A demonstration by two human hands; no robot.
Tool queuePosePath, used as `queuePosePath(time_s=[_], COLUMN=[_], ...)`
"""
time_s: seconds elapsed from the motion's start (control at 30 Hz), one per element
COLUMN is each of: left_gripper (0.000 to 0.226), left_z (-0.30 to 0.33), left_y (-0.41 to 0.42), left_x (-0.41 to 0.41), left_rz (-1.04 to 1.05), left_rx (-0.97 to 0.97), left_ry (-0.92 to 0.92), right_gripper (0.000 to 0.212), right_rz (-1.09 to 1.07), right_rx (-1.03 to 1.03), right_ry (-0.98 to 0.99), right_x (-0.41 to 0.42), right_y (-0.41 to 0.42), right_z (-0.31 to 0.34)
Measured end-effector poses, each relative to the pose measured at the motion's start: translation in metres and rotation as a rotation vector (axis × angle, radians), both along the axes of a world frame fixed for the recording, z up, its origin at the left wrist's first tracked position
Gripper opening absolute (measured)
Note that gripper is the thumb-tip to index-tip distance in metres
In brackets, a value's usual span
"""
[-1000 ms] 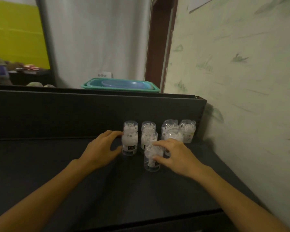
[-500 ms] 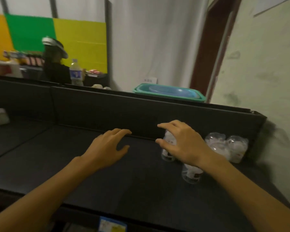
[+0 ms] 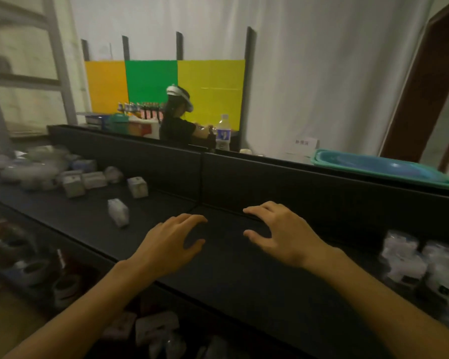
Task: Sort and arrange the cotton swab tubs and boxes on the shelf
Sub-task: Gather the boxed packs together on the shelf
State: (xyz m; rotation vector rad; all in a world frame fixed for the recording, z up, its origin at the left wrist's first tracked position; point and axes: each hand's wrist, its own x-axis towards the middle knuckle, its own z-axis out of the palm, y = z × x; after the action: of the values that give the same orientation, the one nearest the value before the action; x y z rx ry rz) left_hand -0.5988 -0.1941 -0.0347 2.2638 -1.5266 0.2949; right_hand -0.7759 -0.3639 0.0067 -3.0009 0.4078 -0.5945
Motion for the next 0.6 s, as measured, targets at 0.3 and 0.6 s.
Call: queuePosePath(time_s=[0.3,0.6], left_gripper=[0.049,0.05], left_z=[-0.005,-0.014], left_y=[0.122,0.2], left_x=[0.134,0.228], left_rz=[0.12,0.244], left_rx=[0.063,0.095], left_ry=[0.056,0.108], right_gripper=[0.055,0.055], right_rz=[0.081,0.064], right_rx=[0.004,-0.026], right_ry=[0.026,0.113], right_x=[0.149,0.251], right_y=[0.09,0.112], right_z=[-0.005,-0.004])
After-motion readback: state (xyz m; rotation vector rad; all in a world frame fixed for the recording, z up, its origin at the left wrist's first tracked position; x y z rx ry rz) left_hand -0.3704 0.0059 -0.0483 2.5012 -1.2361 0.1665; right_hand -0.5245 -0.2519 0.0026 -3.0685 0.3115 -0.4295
